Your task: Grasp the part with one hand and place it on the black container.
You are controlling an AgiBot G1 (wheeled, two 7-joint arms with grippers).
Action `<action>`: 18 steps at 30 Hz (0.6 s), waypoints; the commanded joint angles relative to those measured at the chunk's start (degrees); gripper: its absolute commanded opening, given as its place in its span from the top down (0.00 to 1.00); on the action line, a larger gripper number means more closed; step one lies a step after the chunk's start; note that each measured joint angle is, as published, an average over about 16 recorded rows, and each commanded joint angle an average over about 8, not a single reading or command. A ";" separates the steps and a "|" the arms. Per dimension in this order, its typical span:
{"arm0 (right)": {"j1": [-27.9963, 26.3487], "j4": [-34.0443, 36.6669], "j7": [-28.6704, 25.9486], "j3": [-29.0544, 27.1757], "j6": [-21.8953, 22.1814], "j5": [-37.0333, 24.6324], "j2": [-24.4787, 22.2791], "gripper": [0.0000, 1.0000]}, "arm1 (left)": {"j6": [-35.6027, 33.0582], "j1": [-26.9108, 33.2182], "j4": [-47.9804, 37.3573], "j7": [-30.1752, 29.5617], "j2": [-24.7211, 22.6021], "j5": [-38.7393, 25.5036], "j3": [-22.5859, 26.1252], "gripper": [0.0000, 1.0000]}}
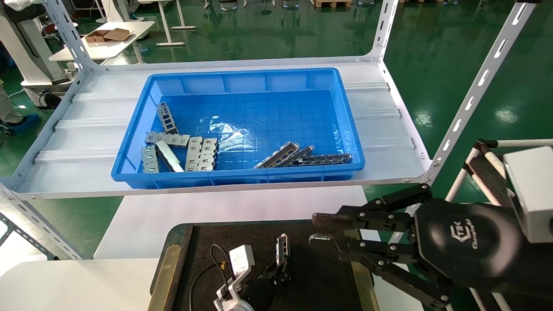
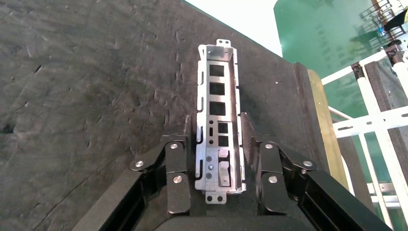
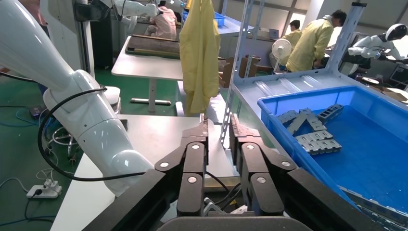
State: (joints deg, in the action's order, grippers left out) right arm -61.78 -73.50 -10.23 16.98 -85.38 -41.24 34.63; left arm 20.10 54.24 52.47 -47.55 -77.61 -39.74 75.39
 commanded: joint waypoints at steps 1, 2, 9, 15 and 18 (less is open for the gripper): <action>0.00 0.00 0.00 0.01 0.00 0.00 0.00 0.00 | 0.55 0.21 0.16 0.15 0.03 0.92 0.77 0.00; 0.00 0.00 0.01 0.01 0.00 0.01 0.00 0.00 | 0.72 0.35 0.26 0.16 0.03 1.29 1.04 0.00; -0.01 0.00 0.02 0.03 0.01 0.02 -0.01 0.00 | 1.32 1.86 1.36 -0.03 0.13 3.28 2.41 0.00; -0.01 0.00 0.03 0.05 0.02 0.04 -0.02 0.00 | 0.77 3.40 2.70 -0.21 0.68 3.57 2.97 0.00; -0.01 0.00 0.03 0.06 0.03 0.04 -0.03 0.00 | -0.26 4.11 3.62 0.01 1.50 3.09 3.23 0.00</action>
State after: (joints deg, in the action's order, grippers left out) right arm -61.80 -73.50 -10.20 17.04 -85.35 -41.20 34.61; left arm 19.28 58.32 56.39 -47.32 -75.59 -37.01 78.64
